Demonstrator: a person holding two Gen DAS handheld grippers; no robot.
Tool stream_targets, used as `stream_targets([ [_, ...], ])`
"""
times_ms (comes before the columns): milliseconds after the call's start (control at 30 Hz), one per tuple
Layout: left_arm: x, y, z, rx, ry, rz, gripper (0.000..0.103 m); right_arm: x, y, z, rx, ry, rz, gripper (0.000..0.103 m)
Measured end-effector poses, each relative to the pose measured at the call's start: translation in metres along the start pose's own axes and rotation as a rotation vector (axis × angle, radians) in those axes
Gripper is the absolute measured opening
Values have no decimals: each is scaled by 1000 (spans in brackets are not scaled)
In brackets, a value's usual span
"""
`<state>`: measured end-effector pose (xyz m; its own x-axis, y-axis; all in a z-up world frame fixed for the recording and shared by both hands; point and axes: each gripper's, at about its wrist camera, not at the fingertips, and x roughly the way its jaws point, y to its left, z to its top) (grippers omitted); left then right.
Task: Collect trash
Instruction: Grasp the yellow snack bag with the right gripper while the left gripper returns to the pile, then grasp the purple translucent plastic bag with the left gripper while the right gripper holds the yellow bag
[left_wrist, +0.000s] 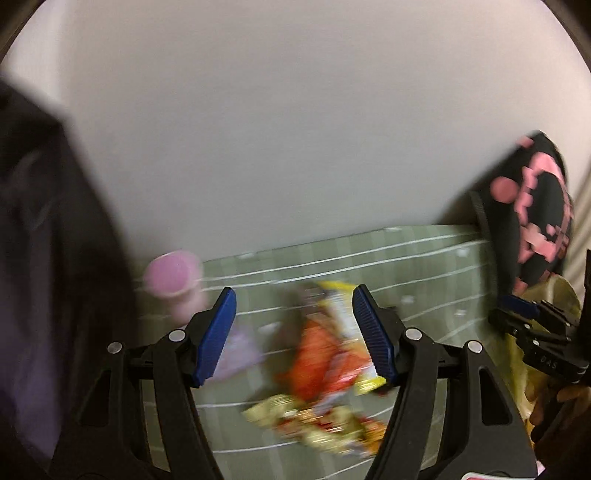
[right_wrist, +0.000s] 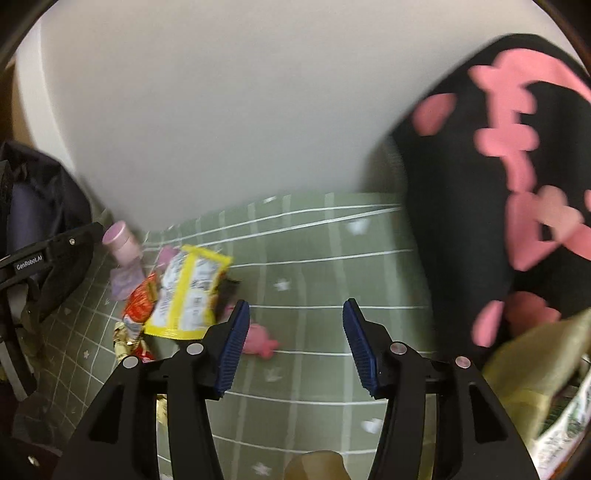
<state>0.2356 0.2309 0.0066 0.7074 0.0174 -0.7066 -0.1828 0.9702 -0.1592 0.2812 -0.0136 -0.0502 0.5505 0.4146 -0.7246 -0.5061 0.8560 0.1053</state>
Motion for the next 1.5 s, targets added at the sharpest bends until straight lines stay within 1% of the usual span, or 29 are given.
stream_targets([
  [67,-4,19,-4,-38,-1,33,62,14,15,2,-14,34,30,49],
  [133,-7,36,-9,-69,-3,63,62,31,28,3,-22,91,88,49],
  [200,-8,52,-16,-95,3,86,62,44,41,3,-48,117,87,46],
  [267,-5,64,-21,-123,14,95,62,57,55,0,-80,142,85,46],
  [333,-3,74,-23,-145,20,94,62,75,64,-3,-86,185,96,46],
  [400,-2,79,-24,-157,20,89,62,86,69,-6,-92,213,82,46],
  [533,-3,81,-24,-165,22,75,62,95,81,-6,-139,191,41,46],
  [633,-2,80,-24,-156,27,66,62,102,84,-4,-183,211,16,47],
  [700,-2,80,-23,-153,28,58,62,106,80,-2,-181,225,32,47],
  [767,-2,80,-21,-164,26,50,62,108,69,0,-145,236,63,46],
  [800,-2,79,-20,-170,26,47,62,108,66,1,-136,239,69,44],
  [833,-2,79,-19,-175,25,46,62,107,62,1,-131,238,74,41],
  [967,-1,77,-16,-178,26,41,62,98,57,6,-148,223,92,17],
  [1000,-1,76,-16,-178,26,39,62,95,58,7,-155,222,89,14],
  [1100,-3,75,-14,-181,25,30,62,85,57,11,-170,199,91,12],
  [1267,-2,68,-13,-168,30,4,62,59,46,16,-138,145,92,12],
  [1400,4,61,-14,-157,60,-49,62,47,35,27,-113,105,51,12],
  [1500,8,58,-17,-144,67,-75,62,39,21,34,-76,90,9,12],
])
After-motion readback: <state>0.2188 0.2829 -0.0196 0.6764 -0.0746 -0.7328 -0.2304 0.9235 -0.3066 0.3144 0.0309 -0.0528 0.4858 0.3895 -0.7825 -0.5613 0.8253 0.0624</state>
